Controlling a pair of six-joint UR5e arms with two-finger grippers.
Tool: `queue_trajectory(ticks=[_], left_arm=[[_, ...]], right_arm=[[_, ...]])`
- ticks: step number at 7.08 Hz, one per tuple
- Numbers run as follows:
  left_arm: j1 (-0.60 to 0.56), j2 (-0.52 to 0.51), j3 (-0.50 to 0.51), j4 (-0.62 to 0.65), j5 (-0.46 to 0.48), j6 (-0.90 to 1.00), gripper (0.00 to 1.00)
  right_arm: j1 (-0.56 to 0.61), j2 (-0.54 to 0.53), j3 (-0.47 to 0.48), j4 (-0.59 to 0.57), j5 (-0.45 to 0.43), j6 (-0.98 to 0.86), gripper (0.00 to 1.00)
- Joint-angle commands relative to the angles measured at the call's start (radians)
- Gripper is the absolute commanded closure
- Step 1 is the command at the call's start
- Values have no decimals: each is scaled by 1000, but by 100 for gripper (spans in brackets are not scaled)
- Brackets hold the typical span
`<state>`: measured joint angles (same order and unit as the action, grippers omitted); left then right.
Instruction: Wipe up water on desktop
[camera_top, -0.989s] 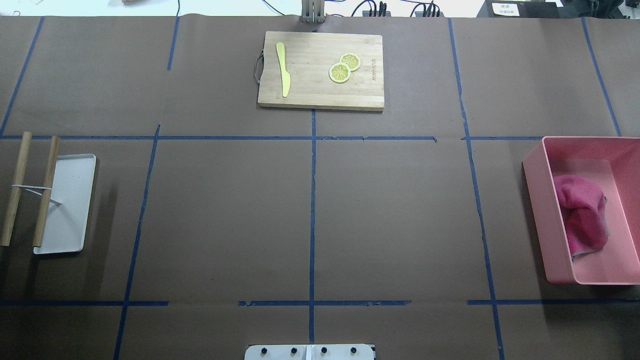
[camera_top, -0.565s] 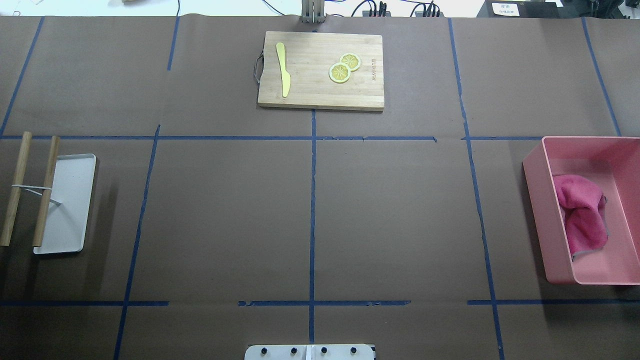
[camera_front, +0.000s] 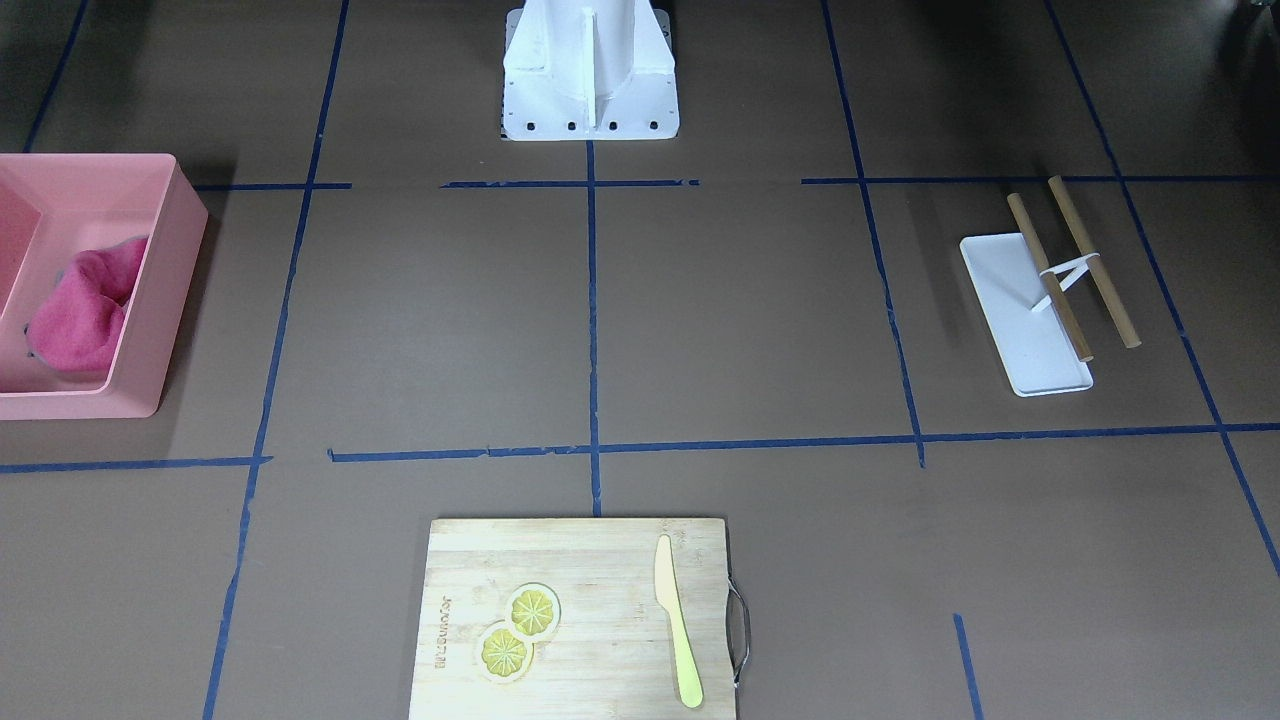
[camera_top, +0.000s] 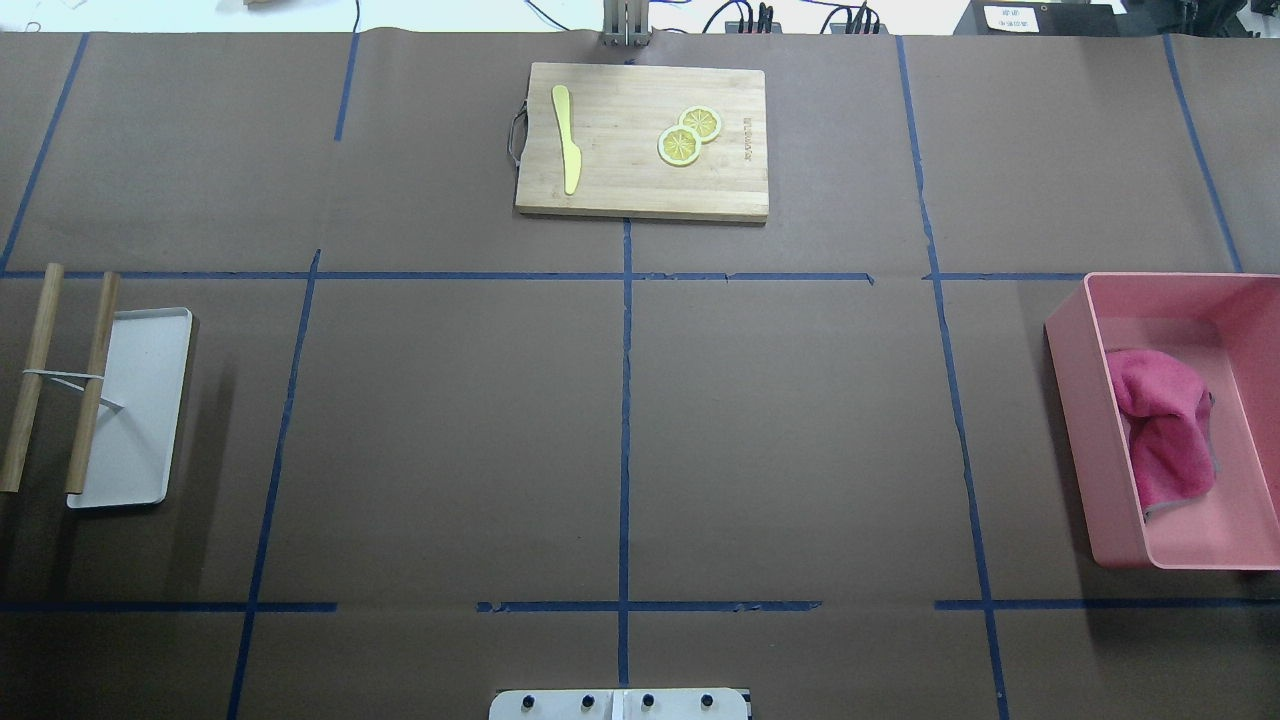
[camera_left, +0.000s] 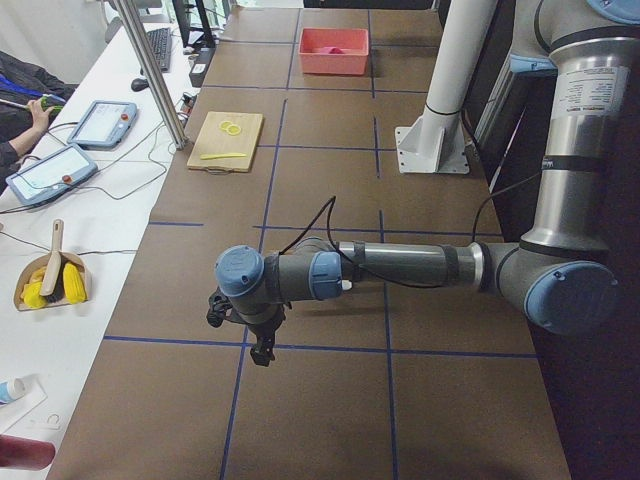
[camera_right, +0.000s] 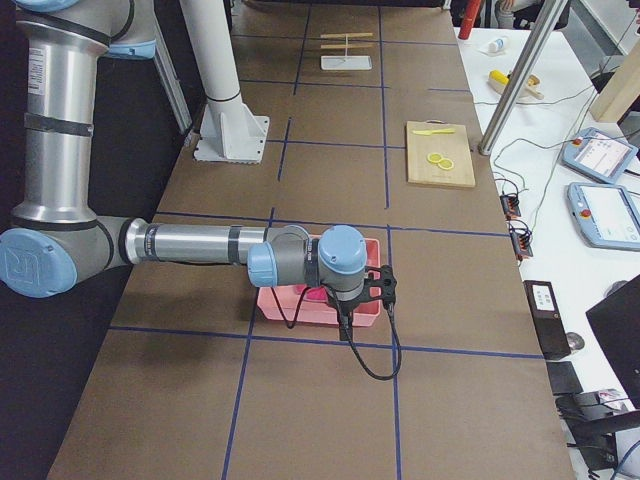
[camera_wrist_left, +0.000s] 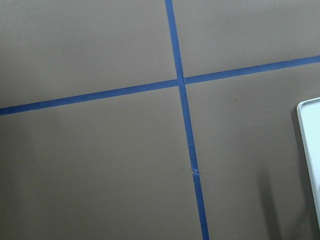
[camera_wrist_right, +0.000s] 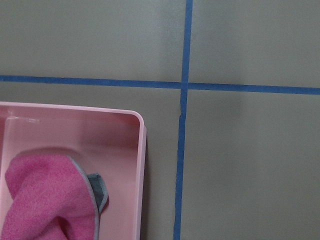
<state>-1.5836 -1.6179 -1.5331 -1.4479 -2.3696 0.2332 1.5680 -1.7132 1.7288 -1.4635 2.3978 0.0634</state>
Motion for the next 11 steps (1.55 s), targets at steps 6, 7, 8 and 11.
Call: queue_trajectory(ticks=[6, 7, 8, 11], left_arm=[[-3, -2, 30, -14, 0, -70, 0], [-3, -3, 28, -15, 0, -83, 0], [-4, -3, 28, -15, 0, -86, 0], [-4, -7, 28, -15, 0, -95, 0]], right_arm=[[15, 1, -3, 2, 3, 42, 0], [17, 0, -5, 2, -11, 42, 0], [17, 0, -6, -1, -16, 42, 0], [17, -2, -8, -3, -14, 44, 0]])
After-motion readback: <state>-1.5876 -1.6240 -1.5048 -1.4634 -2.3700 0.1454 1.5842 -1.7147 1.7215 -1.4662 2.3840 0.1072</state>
